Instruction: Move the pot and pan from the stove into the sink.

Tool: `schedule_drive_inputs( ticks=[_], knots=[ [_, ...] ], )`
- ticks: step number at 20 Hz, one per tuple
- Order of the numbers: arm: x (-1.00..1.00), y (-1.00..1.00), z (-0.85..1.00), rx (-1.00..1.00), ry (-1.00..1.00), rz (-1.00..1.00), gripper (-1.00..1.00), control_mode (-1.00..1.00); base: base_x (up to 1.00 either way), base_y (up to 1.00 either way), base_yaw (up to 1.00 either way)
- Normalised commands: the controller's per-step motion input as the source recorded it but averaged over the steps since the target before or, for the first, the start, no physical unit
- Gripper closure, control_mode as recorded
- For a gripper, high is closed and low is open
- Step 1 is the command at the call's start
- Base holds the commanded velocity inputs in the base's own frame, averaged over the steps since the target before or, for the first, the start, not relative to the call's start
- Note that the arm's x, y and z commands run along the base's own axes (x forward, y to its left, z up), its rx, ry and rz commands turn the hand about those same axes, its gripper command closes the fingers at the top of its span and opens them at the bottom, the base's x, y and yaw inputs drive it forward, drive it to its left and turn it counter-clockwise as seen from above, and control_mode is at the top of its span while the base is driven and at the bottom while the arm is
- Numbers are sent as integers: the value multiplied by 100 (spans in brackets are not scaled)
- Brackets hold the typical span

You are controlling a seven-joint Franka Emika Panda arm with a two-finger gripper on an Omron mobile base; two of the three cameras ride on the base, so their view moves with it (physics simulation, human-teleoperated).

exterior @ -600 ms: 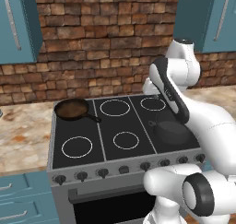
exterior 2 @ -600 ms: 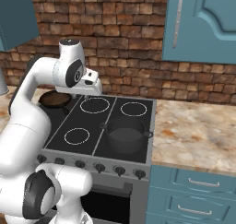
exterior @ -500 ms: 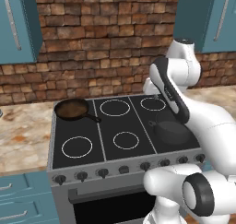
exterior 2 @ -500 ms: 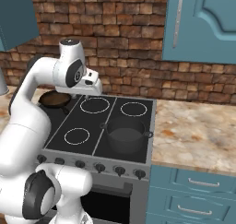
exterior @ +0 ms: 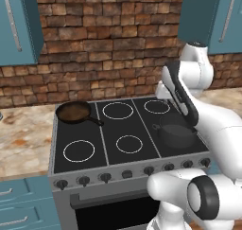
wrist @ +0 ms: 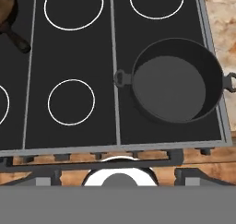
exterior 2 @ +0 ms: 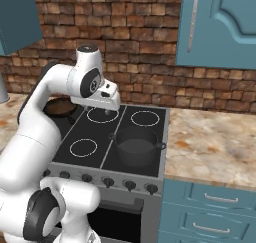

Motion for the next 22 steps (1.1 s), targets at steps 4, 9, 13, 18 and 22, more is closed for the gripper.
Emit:
schedule_drive_inputs(
  ticks=[4, 9, 13, 18, 22],
  knots=[
    [-26, -58, -17, 2, 0, -15, -100, -100, 0, 0, 0],
    [-15, -51, -12, 3, 0, -16, -100, -100, 0, 0, 0],
    [9, -32, -14, 3, 0, -18, -100, -100, 0, 0, 0],
    [1, -21, -18, 5, 0, -10, -100, -100, 0, 0, 0],
    [2, -18, -34, 2, 1, -10, -100, -100, 0, 0, 0]
  ],
)
